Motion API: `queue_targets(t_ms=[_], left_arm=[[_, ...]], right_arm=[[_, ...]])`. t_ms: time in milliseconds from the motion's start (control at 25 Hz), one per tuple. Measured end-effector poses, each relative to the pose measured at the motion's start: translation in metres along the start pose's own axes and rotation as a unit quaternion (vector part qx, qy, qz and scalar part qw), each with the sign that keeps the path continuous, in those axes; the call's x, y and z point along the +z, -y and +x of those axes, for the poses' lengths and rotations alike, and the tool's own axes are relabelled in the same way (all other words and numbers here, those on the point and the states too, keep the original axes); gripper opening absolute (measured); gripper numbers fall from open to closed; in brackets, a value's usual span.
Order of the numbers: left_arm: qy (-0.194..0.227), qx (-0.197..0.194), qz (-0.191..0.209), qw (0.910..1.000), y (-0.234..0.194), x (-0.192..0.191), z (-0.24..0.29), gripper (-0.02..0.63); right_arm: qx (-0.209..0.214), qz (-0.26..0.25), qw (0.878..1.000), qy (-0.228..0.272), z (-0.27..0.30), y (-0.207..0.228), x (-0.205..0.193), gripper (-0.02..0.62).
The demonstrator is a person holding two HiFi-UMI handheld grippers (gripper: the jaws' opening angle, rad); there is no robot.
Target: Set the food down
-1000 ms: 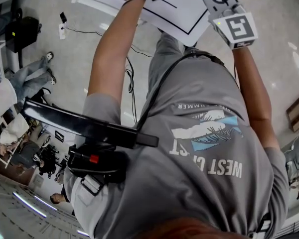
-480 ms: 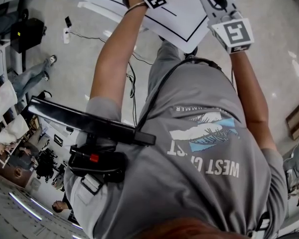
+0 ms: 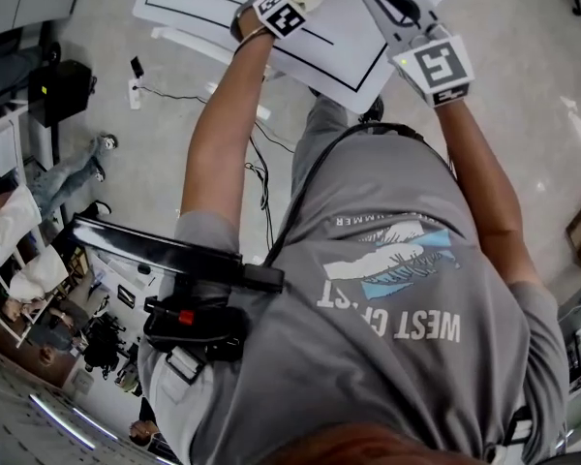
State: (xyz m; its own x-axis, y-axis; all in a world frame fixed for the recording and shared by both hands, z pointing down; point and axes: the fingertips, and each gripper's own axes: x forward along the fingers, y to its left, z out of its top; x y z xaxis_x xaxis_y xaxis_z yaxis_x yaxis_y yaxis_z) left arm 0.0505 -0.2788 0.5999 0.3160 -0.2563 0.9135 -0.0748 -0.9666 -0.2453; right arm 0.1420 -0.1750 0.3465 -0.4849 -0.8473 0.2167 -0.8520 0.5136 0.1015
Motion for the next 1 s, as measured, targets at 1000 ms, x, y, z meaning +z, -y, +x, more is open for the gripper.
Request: queue_targets(t_ms=[1000], left_arm=[[0.234, 0.095, -0.133, 0.9584, -0.049, 0.092, -0.162, 0.175]], right_arm=[[0.052, 0.027, 0.997, 0.05, 0.001, 0.006, 0.038, 0.008]])
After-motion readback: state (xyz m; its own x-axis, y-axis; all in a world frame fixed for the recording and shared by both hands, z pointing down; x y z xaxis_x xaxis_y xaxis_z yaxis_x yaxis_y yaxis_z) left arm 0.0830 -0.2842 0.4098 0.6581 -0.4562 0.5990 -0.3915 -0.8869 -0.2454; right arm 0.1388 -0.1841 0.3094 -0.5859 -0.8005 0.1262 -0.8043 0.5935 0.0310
